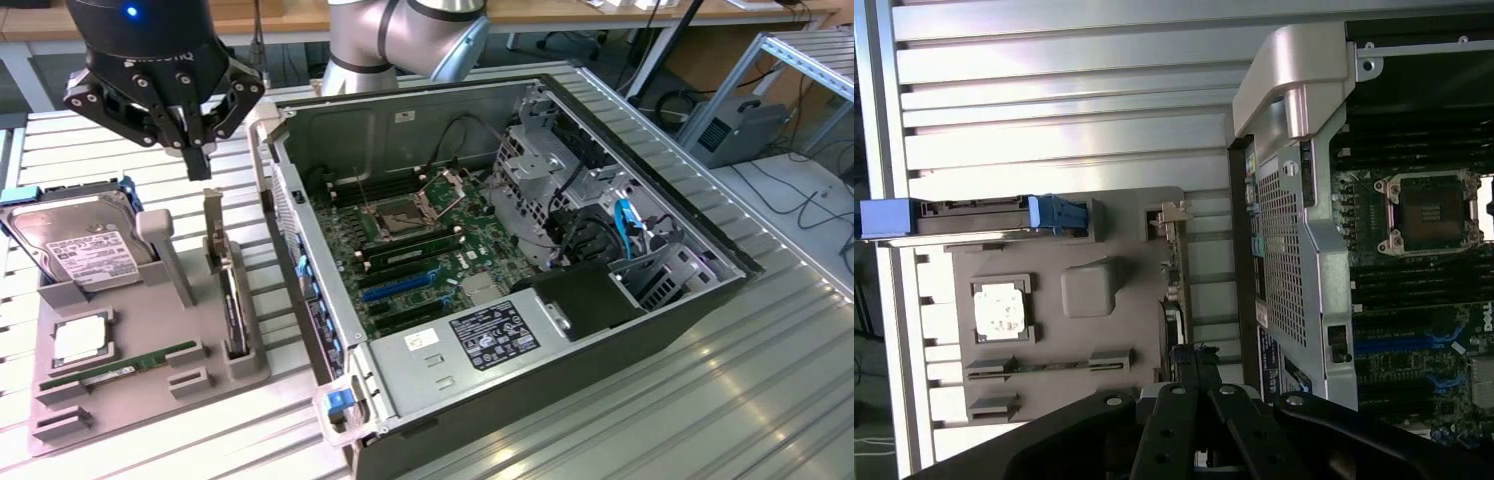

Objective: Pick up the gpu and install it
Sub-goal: 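Reach for the gpu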

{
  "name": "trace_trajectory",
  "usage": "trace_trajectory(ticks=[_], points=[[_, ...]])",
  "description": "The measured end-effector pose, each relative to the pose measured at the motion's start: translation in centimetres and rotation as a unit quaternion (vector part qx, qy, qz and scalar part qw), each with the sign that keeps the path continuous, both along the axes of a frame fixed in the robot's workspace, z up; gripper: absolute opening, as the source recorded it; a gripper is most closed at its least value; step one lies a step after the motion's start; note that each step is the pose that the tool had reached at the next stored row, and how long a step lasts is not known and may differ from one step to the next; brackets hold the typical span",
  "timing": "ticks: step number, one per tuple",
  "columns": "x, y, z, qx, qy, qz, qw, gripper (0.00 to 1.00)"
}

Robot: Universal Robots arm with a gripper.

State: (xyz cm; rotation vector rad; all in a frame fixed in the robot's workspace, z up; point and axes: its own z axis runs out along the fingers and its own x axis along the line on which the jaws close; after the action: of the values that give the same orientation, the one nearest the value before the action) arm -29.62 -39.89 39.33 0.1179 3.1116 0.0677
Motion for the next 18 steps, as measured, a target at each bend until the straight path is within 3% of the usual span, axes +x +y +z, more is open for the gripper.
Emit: trace_trajectory(ticks=[18], points=[[-0.54, 0.0, 0.0, 0.0, 0.0, 0.0, 1.0, 0.11]])
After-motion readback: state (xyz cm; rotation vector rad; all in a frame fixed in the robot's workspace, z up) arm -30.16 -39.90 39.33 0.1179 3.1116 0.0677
